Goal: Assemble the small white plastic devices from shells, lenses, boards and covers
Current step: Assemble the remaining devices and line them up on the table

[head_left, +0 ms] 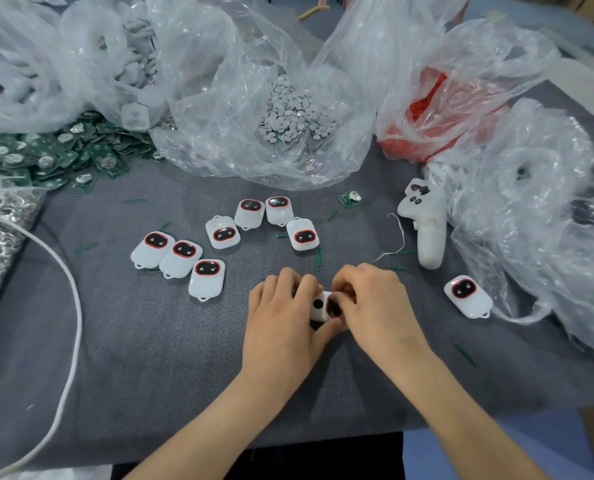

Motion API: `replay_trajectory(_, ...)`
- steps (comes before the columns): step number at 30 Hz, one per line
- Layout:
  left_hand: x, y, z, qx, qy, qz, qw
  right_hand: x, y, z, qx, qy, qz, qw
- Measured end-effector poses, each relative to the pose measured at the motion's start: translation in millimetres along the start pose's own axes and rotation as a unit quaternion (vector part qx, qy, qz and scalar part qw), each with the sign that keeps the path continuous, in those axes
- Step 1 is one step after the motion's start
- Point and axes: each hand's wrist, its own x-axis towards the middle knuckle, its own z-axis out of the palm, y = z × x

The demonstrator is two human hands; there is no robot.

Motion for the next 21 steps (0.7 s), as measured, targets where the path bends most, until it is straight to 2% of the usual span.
replay_trajectory(5,-0.4,0.2,0.6,0.004,-0.002,-0.005,1.0,-0.5,2.1,1.1,0.008,-0.005,-0.044,0.999)
replay_trajectory(11,0.7,-1.1,1.2,-0.011,-0.005,-0.005,1.0,-3.1,7.2,1.5,0.076,0.005,-0.069,0.995)
replay_trajectory(17,1.8,-1.1,1.2,-0.019,-0.006,-0.005,1.0,5.9,10.4,-0.8,0.026,-0.026,-0.111,0.993)
replay_trajectory(21,1.6,-1.3,2.6,-0.019,0.001,-0.004,1.0,8.8,17.3,-1.3,0.131,-0.023,-0.077,0.988)
